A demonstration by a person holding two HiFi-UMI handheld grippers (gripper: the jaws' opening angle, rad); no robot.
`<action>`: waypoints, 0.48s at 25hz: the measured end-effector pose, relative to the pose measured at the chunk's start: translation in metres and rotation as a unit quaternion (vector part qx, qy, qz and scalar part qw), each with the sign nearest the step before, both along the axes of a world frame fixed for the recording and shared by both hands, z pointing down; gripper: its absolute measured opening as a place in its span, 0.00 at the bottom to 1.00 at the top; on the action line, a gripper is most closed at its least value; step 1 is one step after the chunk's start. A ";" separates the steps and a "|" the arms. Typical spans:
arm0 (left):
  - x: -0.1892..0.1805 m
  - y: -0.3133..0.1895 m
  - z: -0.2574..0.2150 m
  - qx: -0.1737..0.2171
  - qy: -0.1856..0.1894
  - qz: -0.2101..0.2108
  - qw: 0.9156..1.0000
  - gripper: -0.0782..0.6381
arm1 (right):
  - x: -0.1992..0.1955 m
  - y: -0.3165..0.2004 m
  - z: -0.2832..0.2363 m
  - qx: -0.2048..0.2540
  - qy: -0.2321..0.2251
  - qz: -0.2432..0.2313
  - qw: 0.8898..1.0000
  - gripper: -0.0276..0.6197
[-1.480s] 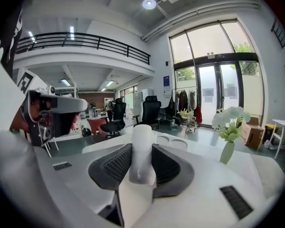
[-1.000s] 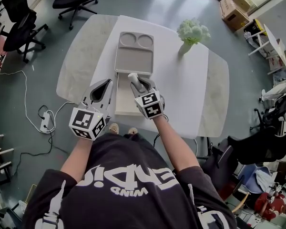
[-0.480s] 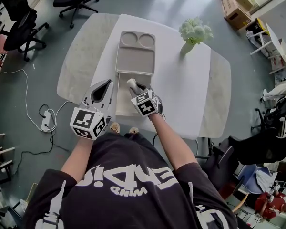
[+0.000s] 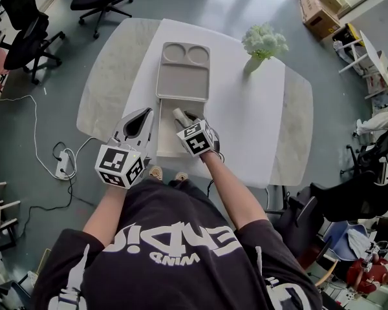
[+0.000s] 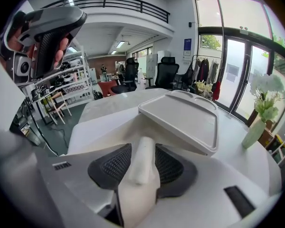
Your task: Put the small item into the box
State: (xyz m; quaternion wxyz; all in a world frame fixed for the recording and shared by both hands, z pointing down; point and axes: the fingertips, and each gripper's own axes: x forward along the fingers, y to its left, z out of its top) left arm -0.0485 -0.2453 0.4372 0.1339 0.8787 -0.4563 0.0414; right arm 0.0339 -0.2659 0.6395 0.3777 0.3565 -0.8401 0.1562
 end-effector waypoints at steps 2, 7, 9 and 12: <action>0.001 0.000 0.000 0.000 0.000 0.001 1.000 0.12 | 0.000 0.000 -0.006 0.003 -0.007 0.000 1.000 0.30; 0.000 0.002 -0.004 0.007 0.000 0.005 1.000 0.12 | -0.001 -0.006 -0.055 0.051 -0.055 0.014 0.997 0.30; 0.001 0.003 -0.006 0.009 0.000 0.006 1.000 0.12 | 0.002 -0.008 -0.085 0.078 -0.082 0.027 0.993 0.30; 0.004 0.004 -0.011 0.015 0.001 0.011 1.000 0.12 | 0.014 -0.008 -0.131 0.121 -0.114 0.046 0.985 0.30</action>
